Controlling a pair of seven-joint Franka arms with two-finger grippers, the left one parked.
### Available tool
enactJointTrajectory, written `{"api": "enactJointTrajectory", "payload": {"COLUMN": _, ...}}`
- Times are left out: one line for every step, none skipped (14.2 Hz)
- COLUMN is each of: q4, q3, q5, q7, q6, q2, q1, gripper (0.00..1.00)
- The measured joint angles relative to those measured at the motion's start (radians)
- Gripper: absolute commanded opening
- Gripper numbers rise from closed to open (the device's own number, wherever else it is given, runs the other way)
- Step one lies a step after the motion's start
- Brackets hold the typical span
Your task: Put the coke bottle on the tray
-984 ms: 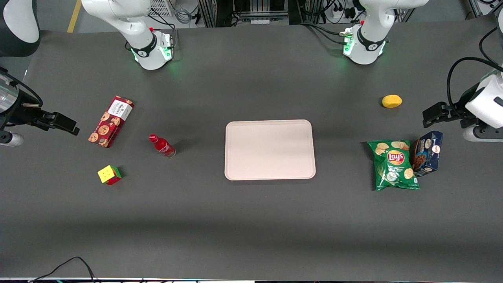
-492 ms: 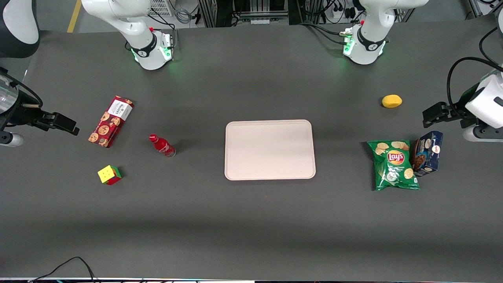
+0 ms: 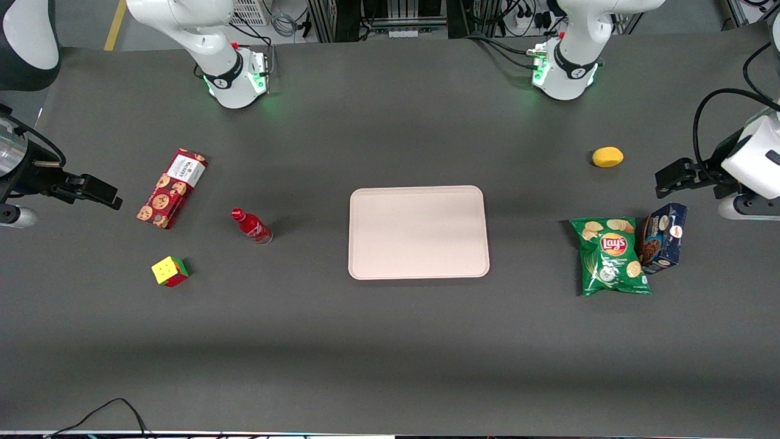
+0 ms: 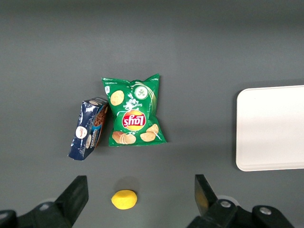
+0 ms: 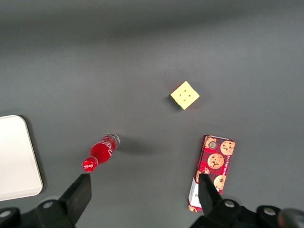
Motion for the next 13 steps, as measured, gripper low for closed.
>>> {"api": "enactJointTrajectory", "payload": {"q4": 0.001, "q3": 0.001, "q5": 0.000, "q7": -0.001, "q6": 0.000, "q2": 0.000, "q1": 0.000, "gripper": 1.00}}
{"api": "enactJointTrajectory", "payload": {"q4": 0.001, "q3": 0.001, "q5": 0.000, "q7": -0.001, "q6": 0.000, "q2": 0.000, "q1": 0.000, "gripper": 1.00}}
{"api": "enactJointTrajectory", "payload": {"q4": 0.001, "q3": 0.001, "q5": 0.000, "q7": -0.002, "q6": -0.001, "q2": 0.000, "q1": 0.000, "gripper": 1.00}}
{"api": "enactJointTrajectory", "payload": {"q4": 0.001, "q3": 0.002, "q5": 0.000, "q7": -0.002, "q6": -0.001, "q2": 0.000, "q1": 0.000, "gripper": 1.00}}
{"api": "enactJointTrajectory", "payload": {"q4": 0.001, "q3": 0.002, "q5": 0.000, "q7": -0.003, "q6": -0.001, "q2": 0.000, "q1": 0.000, "gripper": 1.00}}
{"api": "enactJointTrajectory", "payload": {"q4": 0.002, "q3": 0.003, "q5": 0.001, "q7": -0.004, "q6": -0.002, "q2": 0.000, "q1": 0.002, "gripper": 1.00}}
{"api": "enactJointTrajectory", "payload": {"q4": 0.003, "q3": 0.006, "q5": 0.001, "q7": -0.006, "q6": -0.002, "q2": 0.000, "q1": 0.006, "gripper": 1.00}}
{"api": "enactJointTrajectory", "payload": {"q4": 0.006, "q3": 0.009, "q5": 0.001, "q7": -0.025, "q6": -0.003, "q2": 0.000, "q1": 0.009, "gripper": 1.00}}
{"api": "enactJointTrajectory", "payload": {"q4": 0.010, "q3": 0.015, "q5": 0.002, "q7": -0.055, "q6": -0.005, "q2": -0.001, "q1": 0.014, "gripper": 1.00}}
{"api": "enactJointTrajectory", "payload": {"q4": 0.012, "q3": 0.019, "q5": 0.003, "q7": -0.078, "q6": -0.007, "q2": -0.001, "q1": 0.025, "gripper": 1.00}}
{"api": "enactJointTrajectory", "payload": {"q4": 0.012, "q3": 0.020, "q5": 0.004, "q7": -0.085, "q6": -0.009, "q2": -0.001, "q1": 0.043, "gripper": 1.00}}
{"api": "enactJointTrajectory", "payload": {"q4": 0.012, "q3": 0.021, "q5": 0.004, "q7": -0.085, "q6": -0.010, "q2": -0.001, "q1": 0.065, "gripper": 1.00}}
{"api": "enactJointTrajectory", "payload": {"q4": 0.012, "q3": 0.022, "q5": 0.005, "q7": -0.085, "q6": -0.011, "q2": -0.001, "q1": 0.089, "gripper": 1.00}}
